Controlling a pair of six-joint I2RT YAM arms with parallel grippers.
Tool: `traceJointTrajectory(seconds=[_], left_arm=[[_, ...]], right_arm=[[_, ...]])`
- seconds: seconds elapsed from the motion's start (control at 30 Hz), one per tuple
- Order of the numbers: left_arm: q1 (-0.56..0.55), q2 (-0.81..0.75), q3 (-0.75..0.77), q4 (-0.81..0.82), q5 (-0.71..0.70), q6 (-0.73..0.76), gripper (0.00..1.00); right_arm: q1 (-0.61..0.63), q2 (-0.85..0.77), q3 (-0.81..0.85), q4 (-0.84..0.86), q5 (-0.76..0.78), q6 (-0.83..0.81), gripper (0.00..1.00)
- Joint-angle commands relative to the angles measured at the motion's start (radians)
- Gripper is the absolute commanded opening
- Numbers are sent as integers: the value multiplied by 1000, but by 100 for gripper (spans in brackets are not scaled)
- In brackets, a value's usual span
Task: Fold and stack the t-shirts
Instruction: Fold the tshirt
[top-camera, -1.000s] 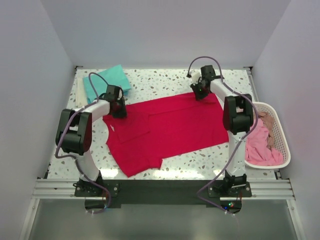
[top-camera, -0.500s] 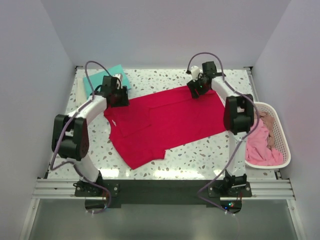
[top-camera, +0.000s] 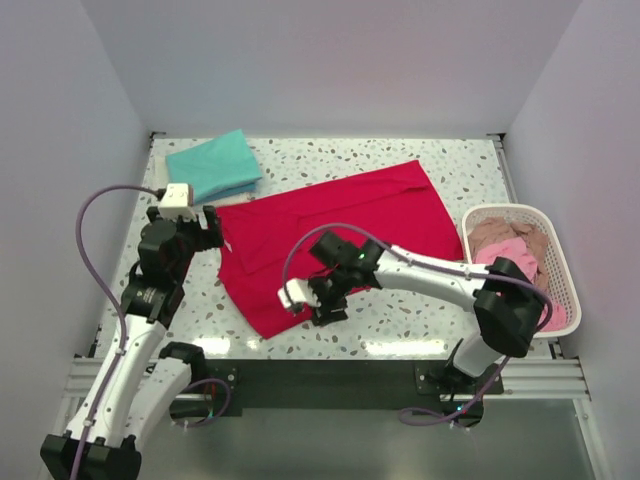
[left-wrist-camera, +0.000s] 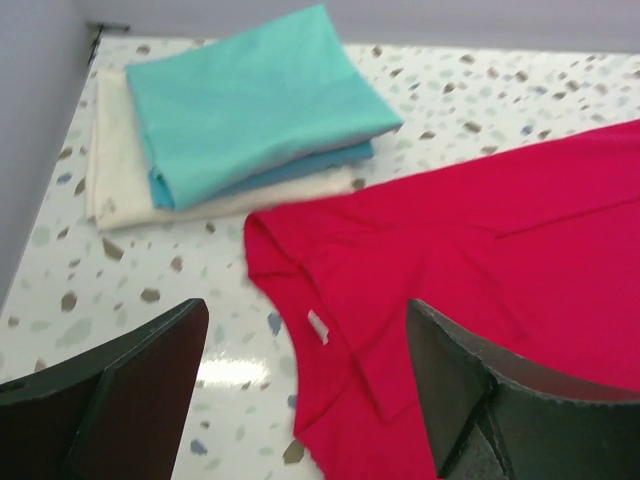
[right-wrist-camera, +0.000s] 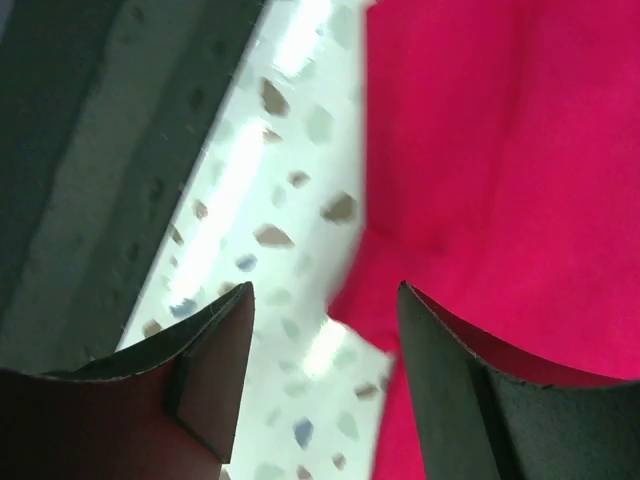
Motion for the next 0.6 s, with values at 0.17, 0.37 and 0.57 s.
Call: traceJointTrajectory(seconds=[0.17,0.37,0.57], left_arm=[[5,-196,-88,-26,-220,10,87],[5,-202,-85,-27,-220,13,87],[5,-219,-86,-17,-209,16,87]], right_arm=[[236,157,54,295,402,174,61],[244,257,107,301,479,206,56],[244,272,119,254,452,223,23]])
